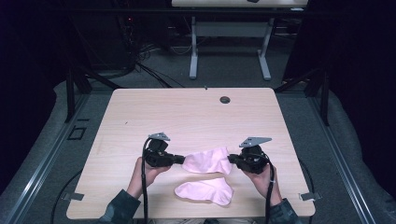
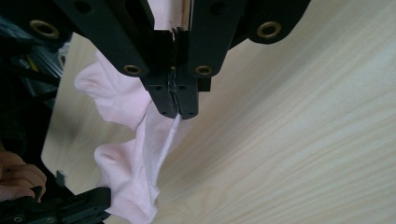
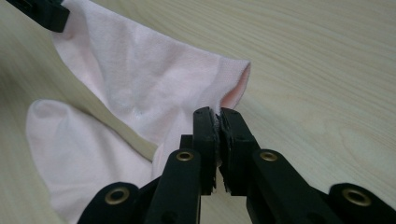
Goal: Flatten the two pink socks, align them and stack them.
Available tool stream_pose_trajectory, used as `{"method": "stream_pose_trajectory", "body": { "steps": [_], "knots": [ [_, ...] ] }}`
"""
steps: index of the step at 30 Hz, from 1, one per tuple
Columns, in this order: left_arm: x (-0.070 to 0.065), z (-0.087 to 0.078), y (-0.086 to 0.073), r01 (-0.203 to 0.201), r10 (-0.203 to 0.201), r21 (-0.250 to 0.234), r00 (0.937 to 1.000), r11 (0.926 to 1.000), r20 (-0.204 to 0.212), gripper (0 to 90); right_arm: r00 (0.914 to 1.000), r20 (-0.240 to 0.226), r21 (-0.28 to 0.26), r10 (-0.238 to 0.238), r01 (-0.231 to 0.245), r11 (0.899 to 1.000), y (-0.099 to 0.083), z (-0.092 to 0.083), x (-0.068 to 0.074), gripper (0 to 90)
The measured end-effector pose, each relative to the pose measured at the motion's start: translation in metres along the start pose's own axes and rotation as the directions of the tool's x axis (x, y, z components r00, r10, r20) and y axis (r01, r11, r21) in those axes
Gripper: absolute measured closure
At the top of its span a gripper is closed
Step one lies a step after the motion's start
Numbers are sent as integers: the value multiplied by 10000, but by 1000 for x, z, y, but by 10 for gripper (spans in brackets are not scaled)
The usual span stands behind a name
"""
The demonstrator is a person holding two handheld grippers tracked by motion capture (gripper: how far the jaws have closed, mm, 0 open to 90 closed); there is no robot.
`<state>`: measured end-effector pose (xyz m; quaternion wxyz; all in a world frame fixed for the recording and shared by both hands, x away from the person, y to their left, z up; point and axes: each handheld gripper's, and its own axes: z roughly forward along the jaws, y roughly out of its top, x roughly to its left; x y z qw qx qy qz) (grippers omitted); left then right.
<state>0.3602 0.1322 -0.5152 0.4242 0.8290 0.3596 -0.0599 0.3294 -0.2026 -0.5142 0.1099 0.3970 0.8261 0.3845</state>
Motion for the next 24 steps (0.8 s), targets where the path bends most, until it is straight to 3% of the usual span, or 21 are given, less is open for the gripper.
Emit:
{"method": "stream_pose_trajectory", "body": {
  "steps": [4,7,10,15,17,18,19,20,21,22,23,24],
  "knots": [
    [-5,-8,-8,278,-274,-64,9981,9996,545,892,9999,-64,-53,-106,106,9999,-3,-16,12,855],
    [-7,-10,-13,354,-352,-4,9967,9994,726,891,9997,-100,12,-204,204,9998,-7,-21,17,855],
    [-11,-9,-26,590,-607,189,9920,9981,1104,891,9996,-167,203,-230,233,9995,-14,-25,26,855],
    [-13,-9,-41,785,-839,482,9888,9957,1238,891,9996,-230,494,-185,196,9986,-25,-30,33,855],
    [-12,-11,-45,1001,-1061,459,9821,9939,1555,891,9995,-310,584,-93,111,9982,-30,-33,37,855],
    [-11,-12,-49,1175,-1235,432,9750,9921,1847,892,9994,-337,590,-108,128,9982,-32,-34,39,855],
    [-11,-12,-49,1175,-1235,432,9750,9921,1847,891,9994,-337,590,-108,128,9982,-32,-34,39,855],
    [-9,-14,-52,1439,-1505,448,9602,9886,2353,891,9991,-425,676,-78,107,9977,-34,-35,42,855],
    [-8,-15,-54,1605,-1657,412,9535,9862,2517,891,9989,-473,618,-20,49,9981,-36,-35,43,854],
    [-8,-15,-54,1605,-1657,412,9535,9862,2517,891,9980,-634,604,42,-4,9982,-37,-35,44,854],
    [-8,-17,-57,1736,-1767,367,9403,9841,2908,891,9978,-663,606,58,-18,9982,-37,-36,46,854],
    [-9,-18,-57,1683,-1710,337,9447,9852,2798,891,9979,-644,586,-17,55,9983,-37,-37,47,854]
  ]
}}
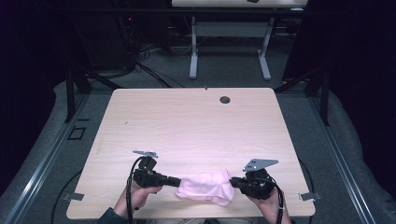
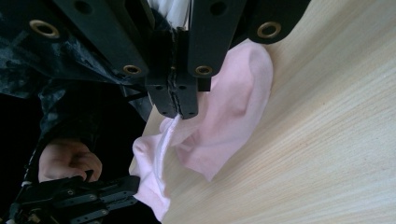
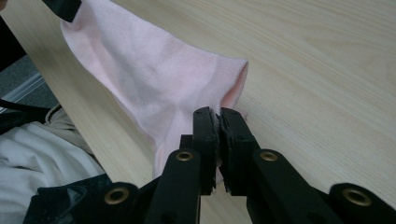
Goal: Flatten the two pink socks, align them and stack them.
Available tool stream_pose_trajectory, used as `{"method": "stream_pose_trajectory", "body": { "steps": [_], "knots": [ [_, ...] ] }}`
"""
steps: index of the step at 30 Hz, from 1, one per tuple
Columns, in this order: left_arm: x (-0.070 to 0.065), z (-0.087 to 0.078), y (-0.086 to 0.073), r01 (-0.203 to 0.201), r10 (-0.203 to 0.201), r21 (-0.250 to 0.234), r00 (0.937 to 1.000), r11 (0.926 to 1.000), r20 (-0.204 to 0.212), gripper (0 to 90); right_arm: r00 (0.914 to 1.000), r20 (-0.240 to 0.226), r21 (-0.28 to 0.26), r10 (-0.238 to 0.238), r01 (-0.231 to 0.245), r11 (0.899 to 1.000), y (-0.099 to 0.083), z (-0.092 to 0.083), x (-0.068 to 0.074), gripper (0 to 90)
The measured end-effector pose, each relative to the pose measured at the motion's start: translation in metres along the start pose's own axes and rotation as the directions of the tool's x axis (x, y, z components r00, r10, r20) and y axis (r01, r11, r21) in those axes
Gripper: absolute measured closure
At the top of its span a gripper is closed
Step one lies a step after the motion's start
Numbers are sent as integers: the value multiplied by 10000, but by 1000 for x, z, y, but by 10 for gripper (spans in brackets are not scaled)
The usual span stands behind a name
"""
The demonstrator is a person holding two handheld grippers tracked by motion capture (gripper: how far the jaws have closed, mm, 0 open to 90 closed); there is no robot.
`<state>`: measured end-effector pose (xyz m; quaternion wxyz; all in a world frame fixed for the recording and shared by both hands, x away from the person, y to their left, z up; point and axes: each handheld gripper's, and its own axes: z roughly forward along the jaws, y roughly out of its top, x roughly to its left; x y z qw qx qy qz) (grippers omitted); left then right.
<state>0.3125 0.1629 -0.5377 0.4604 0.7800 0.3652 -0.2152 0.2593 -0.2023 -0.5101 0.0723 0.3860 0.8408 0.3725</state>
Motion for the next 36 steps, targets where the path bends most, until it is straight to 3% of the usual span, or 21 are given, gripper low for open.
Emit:
{"method": "stream_pose_trajectory", "body": {
  "steps": [5,6,7,8,9,10,11,12,14,15,16,17,18,20,24,26,27,28,32,35,36],
  "knots": [
    [-2,3,-3,-203,228,332,9968,9992,-769,890,9998,-196,-54,61,-62,10000,-2,1,2,853],
    [1,9,-5,-310,405,630,9869,9975,-1564,890,9994,-176,108,295,-293,9995,-7,9,-3,853],
    [1,9,-5,-310,405,630,9869,9975,-1564,889,9993,-158,332,331,-325,9989,-10,14,-5,852],
    [3,17,-7,-424,622,949,9742,9946,-2169,889,9991,-118,456,416,-410,9981,-13,20,-6,852],
    [3,17,-7,-424,622,949,9742,9946,-2169,889,9991,-118,456,416,-410,9981,-13,20,-6,852],
    [3,25,-9,-674,1008,1268,9550,9896,-2789,889,9991,131,689,414,-422,9967,-18,29,-8,852],
    [1,29,-10,-748,1135,1341,9440,9881,-3099,889,9992,182,816,360,-374,9960,-20,31,-9,851],
    [1,29,-10,-748,1135,1341,9440,9881,-3099,889,9992,182,816,360,-374,9960,-20,31,-9,851],
    [-2,34,-10,-1148,1654,1546,9138,9813,-3709,889,9990,292,822,331,-354,9960,-23,36,-9,851],
    [-2,34,-10,-1148,1654,1546,9138,9813,-3709,889,9990,376,903,256,-289,9955,-24,37,-9,851],
    [-3,35,-10,-1229,1751,1577,9081,9798,-3803,889,9987,471,841,182,-221,9962,-25,38,-9,850],
    [-3,38,-11,-1319,1889,1653,8958,9774,-4022,889,9989,411,863,220,-255,9959,-25,39,-8,850],
    [-3,38,-11,-1319,1889,1653,8958,9774,-4022,889,9989,411,863,220,-255,9959,-25,39,-8,850],
    [-3,40,-13,-1441,2045,1703,8824,9748,-4238,888,9991,370,902,191,-224,9957,-26,42,-9,849],
    [-3,42,-14,-1572,2217,1790,8713,9712,-4379,887,9990,425,1057,145,-189,9942,-28,44,-9,848],
    [-6,43,-14,-1817,2576,2035,8507,9621,-4581,886,9990,425,1034,138,-181,9945,-29,44,-9,847],
    [-6,43,-14,-1817,2576,2035,8507,9621,-4581,886,9990,425,1034,138,-181,9945,-29,44,-9,847],
    [-7,45,-14,-1878,2681,2111,8408,9593,-4703,886,9989,455,1031,103,-150,9946,-29,45,-8,846],
    [-8,47,-15,-2001,2906,2303,8246,9523,-4853,886,9989,454,1072,71,-119,9942,-30,45,-9,845],
    [-9,48,-15,-2062,3031,2425,8178,9480,-4893,882,9991,398,1001,129,-169,9948,-31,45,-8,843],
    [-10,48,-14,-2097,3107,2486,8080,9456,-5005,875,9991,421,1034,90,-133,9946,-31,45,-9,841]
  ]
}}
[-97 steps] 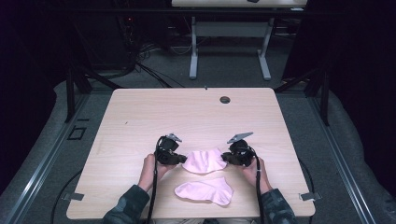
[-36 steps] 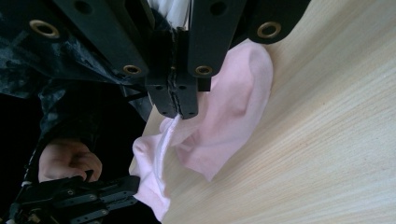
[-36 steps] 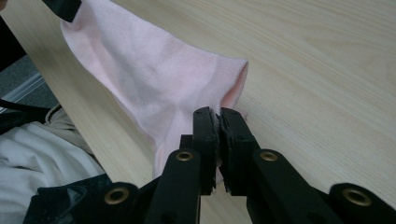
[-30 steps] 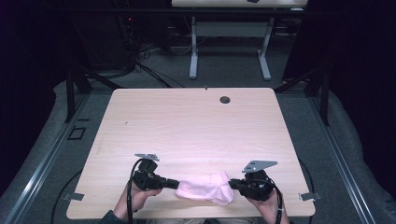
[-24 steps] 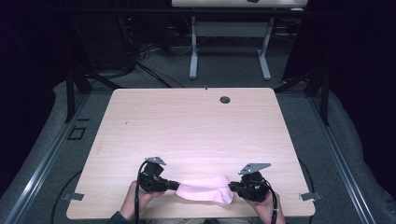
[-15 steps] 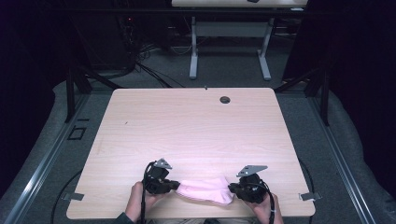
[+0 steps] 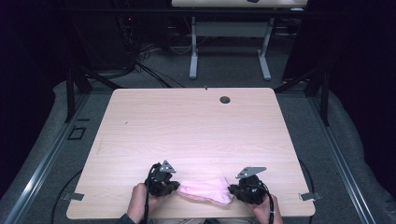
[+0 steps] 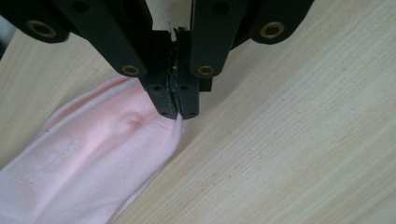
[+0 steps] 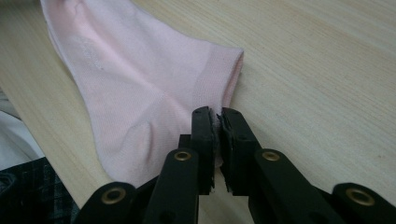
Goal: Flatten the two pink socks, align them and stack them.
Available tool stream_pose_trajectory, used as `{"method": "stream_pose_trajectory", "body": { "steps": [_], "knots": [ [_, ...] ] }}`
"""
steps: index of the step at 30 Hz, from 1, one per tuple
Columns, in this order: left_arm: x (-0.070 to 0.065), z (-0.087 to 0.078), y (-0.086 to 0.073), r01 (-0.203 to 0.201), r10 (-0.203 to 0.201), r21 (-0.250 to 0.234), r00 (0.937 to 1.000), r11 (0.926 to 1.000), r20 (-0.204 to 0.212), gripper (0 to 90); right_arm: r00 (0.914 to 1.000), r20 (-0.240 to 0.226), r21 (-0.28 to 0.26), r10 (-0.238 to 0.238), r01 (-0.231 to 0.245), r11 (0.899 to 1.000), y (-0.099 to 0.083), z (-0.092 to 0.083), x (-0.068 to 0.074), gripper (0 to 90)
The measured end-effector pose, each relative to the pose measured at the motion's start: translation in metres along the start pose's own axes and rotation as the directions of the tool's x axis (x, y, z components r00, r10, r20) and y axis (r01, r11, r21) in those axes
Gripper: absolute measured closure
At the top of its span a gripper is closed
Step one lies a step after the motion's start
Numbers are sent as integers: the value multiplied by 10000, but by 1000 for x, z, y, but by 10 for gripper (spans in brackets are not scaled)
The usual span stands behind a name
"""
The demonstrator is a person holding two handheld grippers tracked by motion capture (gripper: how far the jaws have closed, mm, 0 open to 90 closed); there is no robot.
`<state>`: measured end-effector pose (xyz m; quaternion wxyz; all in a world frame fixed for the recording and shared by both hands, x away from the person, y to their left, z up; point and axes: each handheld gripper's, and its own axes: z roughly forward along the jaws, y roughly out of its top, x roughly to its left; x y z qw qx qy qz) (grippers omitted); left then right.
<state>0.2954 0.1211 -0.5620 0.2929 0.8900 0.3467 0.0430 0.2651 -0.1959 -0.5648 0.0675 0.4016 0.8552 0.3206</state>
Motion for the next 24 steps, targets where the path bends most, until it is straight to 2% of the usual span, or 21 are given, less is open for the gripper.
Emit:
{"method": "stream_pose_trajectory", "body": {
  "steps": [1,3,4,7,8,9,10,11,15,16,17,18,19,20,21,22,23,24],
  "knots": [
    [0,0,1,17,-17,-46,9999,10000,-102,846,10000,4,-17,-9,9,10000,0,0,0,838],
    [1,-1,1,98,-100,-90,9998,9999,-156,727,10000,-15,-60,13,-13,10000,0,0,0,833],
    [2,-3,1,226,-229,-199,9996,9995,-149,727,10000,13,-14,-31,31,10000,0,0,1,822],
    [6,-10,0,515,-528,-474,9982,9975,-267,516,10000,94,-266,-1,3,9996,-1,-1,1,703],
    [8,-16,-2,609,-629,-729,9977,9955,-249,380,10000,-75,-511,43,-47,9987,-1,-5,-1,624],
    [8,-16,-2,609,-629,-729,9977,9955,-249,349,9999,-97,-790,77,-84,9968,-2,-6,-2,582],
    [9,-20,-2,631,-654,-839,9975,9945,-254,349,9999,-97,-790,77,-84,9968,-2,-6,-2,582],
    [9,-23,-2,596,-633,-962,9974,9936,-356,307,9999,-110,-921,131,-140,9956,-2,-10,-2,533],
    [10,-37,-4,429,-580,-1411,9928,9891,-1047,179,9997,127,-1751,228,-203,9843,-3,-23,-8,326],
    [12,-40,-5,366,-564,-1499,9899,9880,-1301,148,9986,383,-1950,378,-296,9804,-3,-29,-13,211],
    [14,-44,-7,343,-579,-1621,9880,9862,-1432,148,9986,383,-1950,378,-296,9804,-3,-29,-13,211],
    [18,-50,-10,354,-694,-1795,9799,9831,-1868,122,9961,727,-2082,506,-345,9775,-4,-35,-19,147],
    [18,-50,-10,354,-694,-1795,9799,9831,-1868,98,9961,727,-2082,506,-345,9775,-4,-35,-19,147],
    [25,-55,-15,487,-883,-1827,9725,9820,-2154,76,9942,897,-2295,600,-380,9726,-7,-40,-25,121],
    [25,-55,-15,487,-883,-1827,9725,9820,-2154,63,9942,897,-2295,600,-380,9726,-7,-40,-25,121],
    [29,-57,-18,574,-998,-1860,9688,9809,-2270,53,9890,1255,-2314,778,-471,9717,-9,-44,-31,62],
    [33,-59,-22,661,-1131,-1933,9633,9789,-2436,47,9869,1397,-2318,807,-467,9716,-11,-46,-35,46],
    [42,-62,-30,906,-1452,-2003,9496,9755,-2778,39,9828,1605,-2380,917,-516,9699,-12,-47,-38,27]
  ]
}}
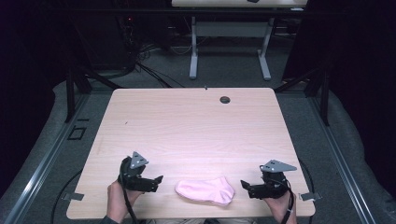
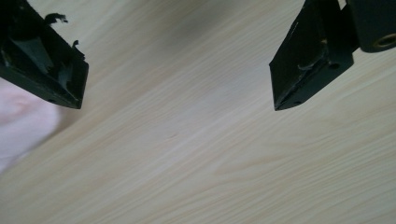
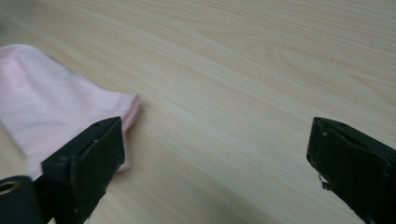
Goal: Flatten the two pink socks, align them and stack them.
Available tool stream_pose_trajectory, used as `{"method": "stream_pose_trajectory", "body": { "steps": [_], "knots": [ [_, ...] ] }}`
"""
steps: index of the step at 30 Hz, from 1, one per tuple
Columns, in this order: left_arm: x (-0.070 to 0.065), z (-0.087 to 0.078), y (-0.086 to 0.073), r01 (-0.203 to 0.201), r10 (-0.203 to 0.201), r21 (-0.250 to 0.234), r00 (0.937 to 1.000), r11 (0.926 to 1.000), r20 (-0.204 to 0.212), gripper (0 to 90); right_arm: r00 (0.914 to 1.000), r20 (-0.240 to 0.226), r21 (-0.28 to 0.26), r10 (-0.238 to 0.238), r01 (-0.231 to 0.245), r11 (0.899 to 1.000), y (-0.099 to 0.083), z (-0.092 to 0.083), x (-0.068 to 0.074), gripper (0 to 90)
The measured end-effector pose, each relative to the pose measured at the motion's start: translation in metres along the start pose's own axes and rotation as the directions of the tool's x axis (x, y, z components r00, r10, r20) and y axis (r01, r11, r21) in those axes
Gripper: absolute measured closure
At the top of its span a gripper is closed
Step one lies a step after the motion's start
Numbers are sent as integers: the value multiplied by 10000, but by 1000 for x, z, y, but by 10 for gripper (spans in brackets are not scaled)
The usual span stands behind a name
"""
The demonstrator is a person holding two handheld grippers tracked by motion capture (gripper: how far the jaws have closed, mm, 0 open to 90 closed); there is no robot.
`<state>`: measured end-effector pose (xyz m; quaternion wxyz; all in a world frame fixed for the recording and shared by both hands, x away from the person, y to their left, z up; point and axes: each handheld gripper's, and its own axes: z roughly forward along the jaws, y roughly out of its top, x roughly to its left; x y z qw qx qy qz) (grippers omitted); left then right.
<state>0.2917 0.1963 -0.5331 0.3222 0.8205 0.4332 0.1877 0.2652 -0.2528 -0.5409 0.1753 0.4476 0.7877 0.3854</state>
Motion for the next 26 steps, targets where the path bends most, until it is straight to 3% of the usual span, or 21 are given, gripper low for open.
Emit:
{"method": "stream_pose_trajectory", "body": {
  "steps": [2,3,4,6,8,12,17,20,26],
  "knots": [
    [11,1,-9,224,-225,-14,9990,9997,-390,21,9988,476,105,63,-68,9999,-3,-1,-9,0],
    [11,1,-9,224,-225,-14,9990,9997,-390,15,9988,476,105,63,-68,9999,-3,-1,-9,0],
    [16,2,-14,386,-386,-2,9974,9993,-606,6,9966,797,141,207,-219,9997,-7,0,-19,0],
    [27,4,-24,672,-665,49,9937,9977,-904,0,9946,985,122,323,-337,9994,-10,1,-24,0],
    [40,9,-38,1049,-1040,-3,9856,9945,-1336,0,9870,1461,347,666,-724,9968,-18,5,-43,0],
    [51,15,-51,1233,-1238,-132,9787,9923,-1640,0,9750,1926,511,1106,-1225,9911,-29,11,-62,0],
    [57,22,-59,1325,-1350,-258,9739,9909,-1823,0,9620,2524,883,1047,-1306,9875,-36,20,-72,0],
    [60,24,-63,1483,-1552,-509,9710,9876,-1820,0,9607,2512,709,1182,-1401,9876,-38,21,-75,0],
    [65,27,-61,1678,-1726,-438,9730,9849,-1535,0,9661,2306,590,1158,-1327,9894,-39,21,-78,0]
  ]
}}
